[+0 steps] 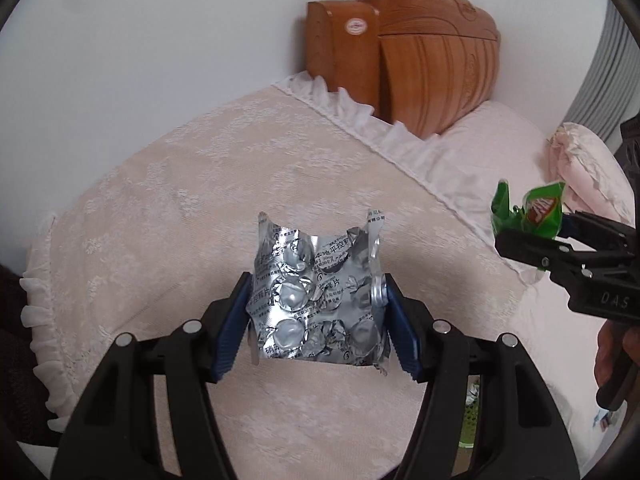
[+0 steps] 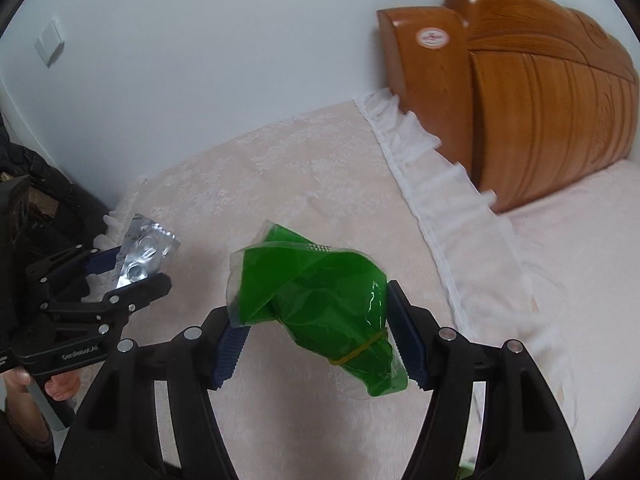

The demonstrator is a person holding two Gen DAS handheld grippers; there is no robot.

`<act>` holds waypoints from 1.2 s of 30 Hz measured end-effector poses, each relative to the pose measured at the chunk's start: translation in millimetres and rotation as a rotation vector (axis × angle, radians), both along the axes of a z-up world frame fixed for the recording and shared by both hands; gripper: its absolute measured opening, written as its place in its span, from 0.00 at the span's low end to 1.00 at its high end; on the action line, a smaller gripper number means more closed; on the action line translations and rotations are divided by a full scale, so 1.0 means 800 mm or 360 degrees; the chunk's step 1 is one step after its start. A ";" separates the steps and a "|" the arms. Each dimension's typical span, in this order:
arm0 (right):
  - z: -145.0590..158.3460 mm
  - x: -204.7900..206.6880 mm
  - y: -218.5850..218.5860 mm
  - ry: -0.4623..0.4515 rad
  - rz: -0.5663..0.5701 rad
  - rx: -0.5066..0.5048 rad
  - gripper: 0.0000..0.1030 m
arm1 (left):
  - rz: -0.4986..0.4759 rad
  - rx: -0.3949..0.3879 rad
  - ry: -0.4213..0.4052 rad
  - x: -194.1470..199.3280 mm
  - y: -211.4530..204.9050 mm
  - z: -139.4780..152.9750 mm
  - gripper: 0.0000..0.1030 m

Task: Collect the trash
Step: 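Carry the blister pack and green wrapper to the green wastebasket and release both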

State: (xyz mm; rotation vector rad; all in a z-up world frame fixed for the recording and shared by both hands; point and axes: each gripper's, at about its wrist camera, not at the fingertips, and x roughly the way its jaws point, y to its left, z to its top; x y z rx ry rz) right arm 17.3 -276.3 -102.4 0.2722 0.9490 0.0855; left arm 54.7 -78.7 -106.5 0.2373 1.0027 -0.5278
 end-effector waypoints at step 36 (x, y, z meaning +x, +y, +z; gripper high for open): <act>-0.095 -0.455 -0.208 0.0233 -0.0799 0.0065 0.65 | -0.0868 0.0071 0.0201 -0.344 -0.276 -0.041 0.92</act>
